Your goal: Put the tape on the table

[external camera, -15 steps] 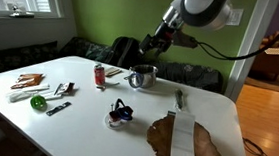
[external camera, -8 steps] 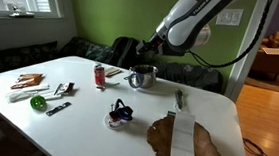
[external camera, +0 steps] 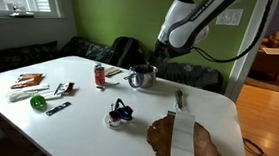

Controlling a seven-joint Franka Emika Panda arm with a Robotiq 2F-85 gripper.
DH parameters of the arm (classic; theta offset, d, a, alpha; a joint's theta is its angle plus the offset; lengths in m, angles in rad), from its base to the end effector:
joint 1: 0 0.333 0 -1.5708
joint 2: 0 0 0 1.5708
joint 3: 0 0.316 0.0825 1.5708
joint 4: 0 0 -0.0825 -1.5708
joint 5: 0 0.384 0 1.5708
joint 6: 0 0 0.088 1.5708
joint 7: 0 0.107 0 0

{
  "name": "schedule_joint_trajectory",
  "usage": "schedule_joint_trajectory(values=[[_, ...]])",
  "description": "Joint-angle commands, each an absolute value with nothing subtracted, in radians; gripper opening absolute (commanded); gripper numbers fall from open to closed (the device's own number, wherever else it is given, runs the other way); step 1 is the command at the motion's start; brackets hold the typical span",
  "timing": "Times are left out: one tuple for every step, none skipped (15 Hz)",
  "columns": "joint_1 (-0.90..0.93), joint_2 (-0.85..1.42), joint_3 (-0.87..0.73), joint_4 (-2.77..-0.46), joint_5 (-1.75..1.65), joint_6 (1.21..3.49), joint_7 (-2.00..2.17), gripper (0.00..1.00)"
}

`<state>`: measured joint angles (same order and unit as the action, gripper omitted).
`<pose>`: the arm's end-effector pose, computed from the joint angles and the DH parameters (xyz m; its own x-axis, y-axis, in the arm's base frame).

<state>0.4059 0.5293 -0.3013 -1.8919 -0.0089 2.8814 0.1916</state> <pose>0.6675 0.0901 0.2870 0.8790 0.0143 0.4766 -0.0197 -0.9976 0.0662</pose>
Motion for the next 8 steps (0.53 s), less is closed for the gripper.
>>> schedule_joint_trajectory(values=[[0.345, 0.625, -0.24, -1.733, -0.134, 2.669, 0.179, 1.0], [0.343, 0.643, -0.226, -1.703, -0.163, 2.604, 0.183, 1.0], [0.331, 0.659, -0.2, -1.673, -0.179, 2.551, 0.177, 1.0], [0.311, 0.665, -0.166, -1.659, -0.169, 2.524, 0.175, 1.0], [0.293, 0.669, -0.134, -1.647, -0.148, 2.504, 0.181, 1.0], [0.273, 0.656, -0.102, -1.656, -0.112, 2.507, 0.201, 1.0], [0.293, 0.645, -0.128, -1.681, -0.169, 2.537, 0.212, 1.0], [0.287, 0.648, -0.115, -1.675, -0.171, 2.536, 0.212, 1.0]])
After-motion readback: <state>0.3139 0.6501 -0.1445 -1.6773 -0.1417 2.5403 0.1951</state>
